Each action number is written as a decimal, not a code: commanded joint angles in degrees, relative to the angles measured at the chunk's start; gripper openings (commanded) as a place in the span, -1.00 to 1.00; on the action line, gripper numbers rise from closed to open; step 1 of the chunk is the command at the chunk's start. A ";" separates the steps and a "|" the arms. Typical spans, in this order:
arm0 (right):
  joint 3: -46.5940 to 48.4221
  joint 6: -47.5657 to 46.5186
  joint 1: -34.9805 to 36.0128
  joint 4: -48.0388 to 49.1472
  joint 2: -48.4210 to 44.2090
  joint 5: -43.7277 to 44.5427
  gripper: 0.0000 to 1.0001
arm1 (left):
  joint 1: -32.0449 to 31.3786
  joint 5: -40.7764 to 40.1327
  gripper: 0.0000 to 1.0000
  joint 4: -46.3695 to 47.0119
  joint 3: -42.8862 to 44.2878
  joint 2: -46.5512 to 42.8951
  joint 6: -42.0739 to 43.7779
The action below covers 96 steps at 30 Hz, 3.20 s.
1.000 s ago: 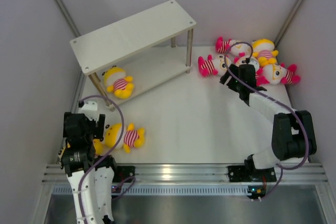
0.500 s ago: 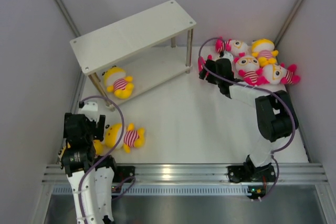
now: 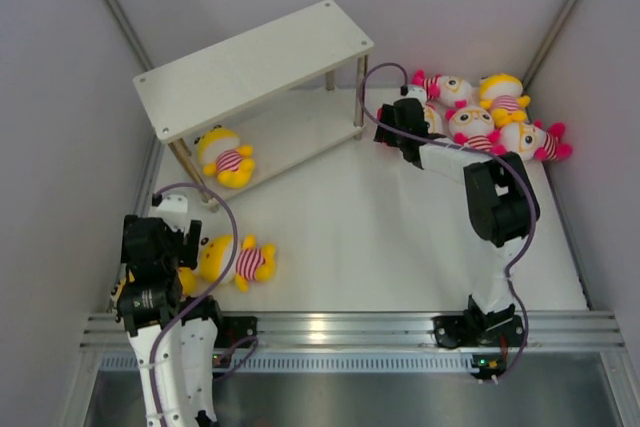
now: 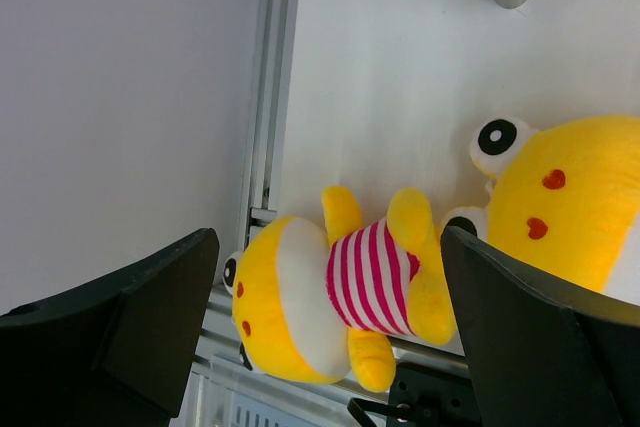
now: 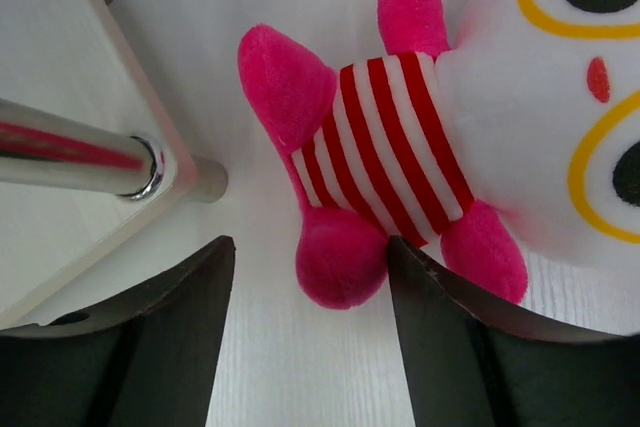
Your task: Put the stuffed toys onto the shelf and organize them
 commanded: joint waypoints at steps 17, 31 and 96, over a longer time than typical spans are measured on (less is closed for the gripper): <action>4.85 -24.28 -9.25 2.71 -17.95 -6.46 -1.00 | 0.33 -1.08 0.98 1.00 2.56 1.09 1.15; 47.50 -45.55 2.94 -15.75 -16.39 -46.59 -1.00 | -0.20 28.32 0.98 -15.34 24.00 6.98 5.80; 23.36 -43.36 16.76 -4.59 -22.08 -50.51 0.98 | -3.10 26.71 -1.00 23.15 45.99 40.39 -12.30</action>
